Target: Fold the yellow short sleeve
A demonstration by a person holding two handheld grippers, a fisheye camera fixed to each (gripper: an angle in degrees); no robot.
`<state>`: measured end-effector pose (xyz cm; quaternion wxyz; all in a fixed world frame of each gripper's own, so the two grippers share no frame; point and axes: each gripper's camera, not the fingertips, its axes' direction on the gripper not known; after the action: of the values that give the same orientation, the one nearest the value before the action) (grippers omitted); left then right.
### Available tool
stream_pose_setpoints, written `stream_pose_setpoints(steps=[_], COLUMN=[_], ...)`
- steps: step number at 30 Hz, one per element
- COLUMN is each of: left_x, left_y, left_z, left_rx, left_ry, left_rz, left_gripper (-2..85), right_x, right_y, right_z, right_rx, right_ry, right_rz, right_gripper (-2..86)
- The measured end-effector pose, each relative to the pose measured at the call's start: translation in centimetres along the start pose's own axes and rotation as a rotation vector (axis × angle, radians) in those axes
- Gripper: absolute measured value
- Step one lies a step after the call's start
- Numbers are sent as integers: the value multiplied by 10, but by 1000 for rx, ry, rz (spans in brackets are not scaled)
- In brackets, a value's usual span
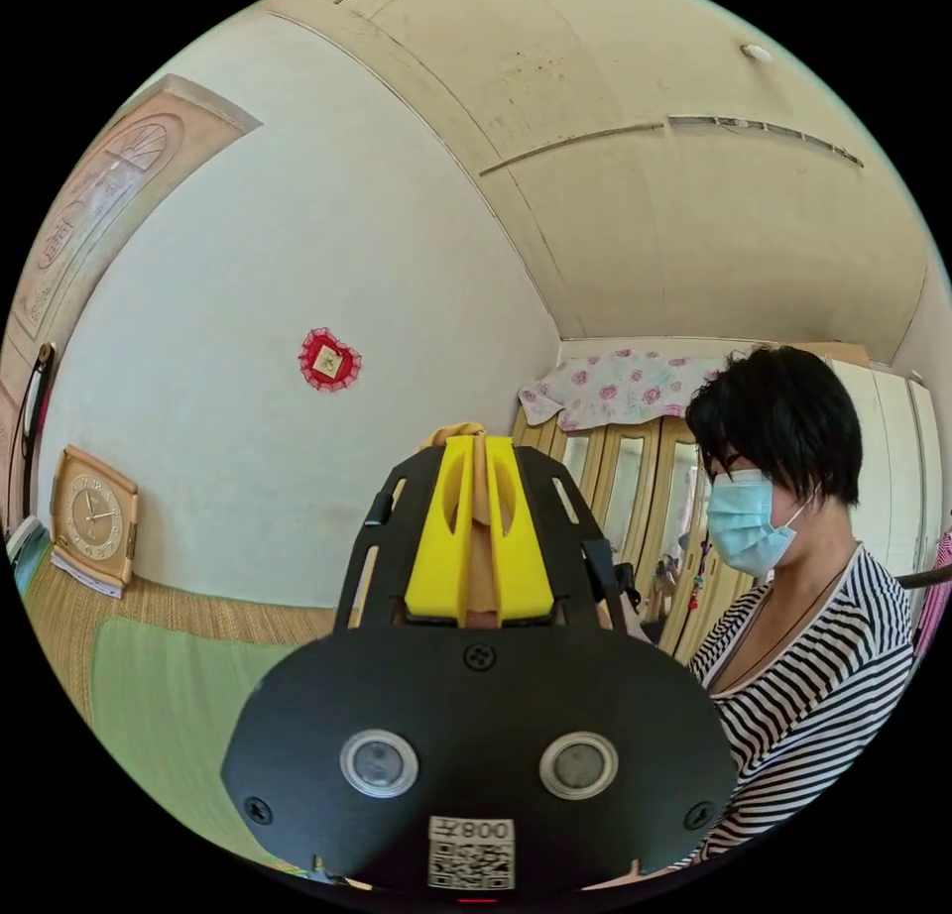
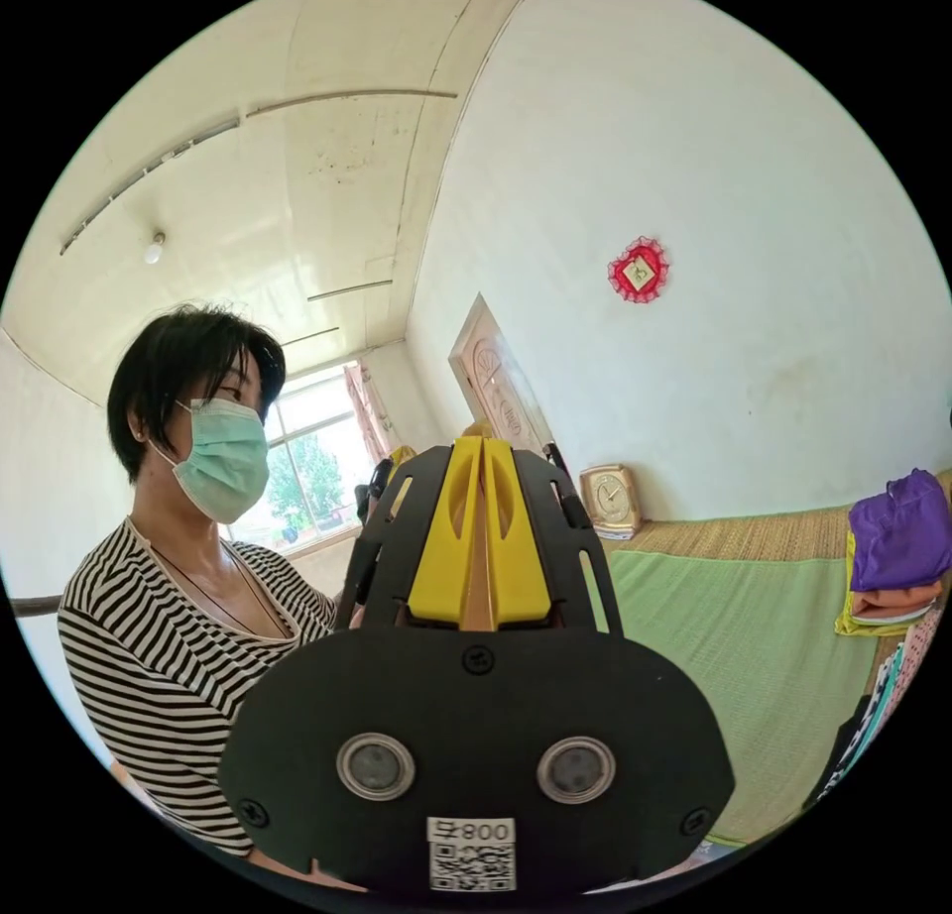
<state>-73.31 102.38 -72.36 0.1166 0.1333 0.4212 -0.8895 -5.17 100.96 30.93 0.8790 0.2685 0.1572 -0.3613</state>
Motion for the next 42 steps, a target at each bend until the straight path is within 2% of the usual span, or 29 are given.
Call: stream_pose_setpoints(steps=[6,10,16,20,25,28,33,37,39,42], left_x=[-96,-172,-322,-413,-449,-452,-454,-462,-469,-473], left_y=[-2,7,56,123,167,182,215,236,250,265], left_z=[42,83,169,207,178,145,88,81,95,115], left_rx=[-102,-200,-421,-649,-673,-741,-847,-892,-1002,-1062], left_ry=[-96,-160,-336,-388,-426,-516,-740,-816,-880,-907], left_rz=[-81,-159,-336,-532,-607,-602,-671,-721,-700,-689], left_gripper=[21,23,38,62,77,84,97,103,102,93], right_x=[100,207,400,511,551,543,517,512,515,523], right_y=[-15,-26,-15,29,71,92,134,160,165,174], right_z=[71,137,249,300,309,300,310,347,367,402], right_rx=[-72,-155,-342,-446,-500,-501,-640,-763,-817,-881], right_ry=[112,205,389,537,641,682,796,900,984,1046], right_rz=[62,140,322,518,591,589,576,563,540,525], right_gripper=[0,0,1,3,11,27,64,82,85,84])
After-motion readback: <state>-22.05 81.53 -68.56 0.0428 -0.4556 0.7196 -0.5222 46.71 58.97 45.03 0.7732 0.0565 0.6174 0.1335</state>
